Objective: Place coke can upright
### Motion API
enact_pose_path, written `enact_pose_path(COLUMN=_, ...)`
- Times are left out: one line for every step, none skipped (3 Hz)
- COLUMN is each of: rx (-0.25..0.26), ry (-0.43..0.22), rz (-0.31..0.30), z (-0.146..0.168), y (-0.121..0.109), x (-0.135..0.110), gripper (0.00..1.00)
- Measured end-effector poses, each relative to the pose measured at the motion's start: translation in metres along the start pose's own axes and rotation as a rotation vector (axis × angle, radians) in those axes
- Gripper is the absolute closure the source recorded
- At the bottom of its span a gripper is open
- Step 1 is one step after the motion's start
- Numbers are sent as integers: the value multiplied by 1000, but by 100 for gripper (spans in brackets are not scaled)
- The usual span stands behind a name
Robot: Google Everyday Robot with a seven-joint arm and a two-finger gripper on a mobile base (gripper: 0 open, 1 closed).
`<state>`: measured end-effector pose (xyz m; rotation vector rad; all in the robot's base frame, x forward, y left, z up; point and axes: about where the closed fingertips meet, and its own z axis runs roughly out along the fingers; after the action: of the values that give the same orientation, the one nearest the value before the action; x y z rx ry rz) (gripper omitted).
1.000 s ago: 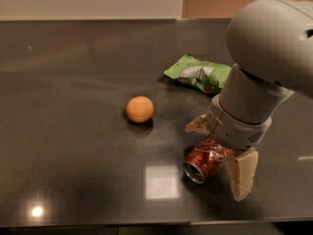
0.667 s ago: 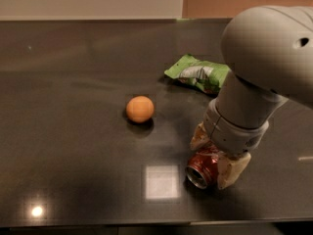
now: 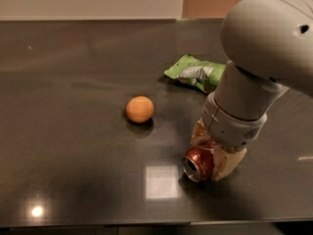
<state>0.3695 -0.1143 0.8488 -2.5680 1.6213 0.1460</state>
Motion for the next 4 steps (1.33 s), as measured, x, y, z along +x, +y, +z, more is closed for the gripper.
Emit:
enact_pose_path(rx=14, ry=-126, rz=62, z=-27, y=-15, x=1, gripper=100)
enact_pose_path(rx=51, ry=-328, rz=113, z=-55, y=-33, x=-2, gripper=100)
enact_pose_path(rx=107, ry=-538, rz=141, z=-74, y=-46, x=-8, gripper=100)
enact_pose_path(rx=145, ry=-673, rz=154, z=-89, y=-53, x=-13, gripper=100)
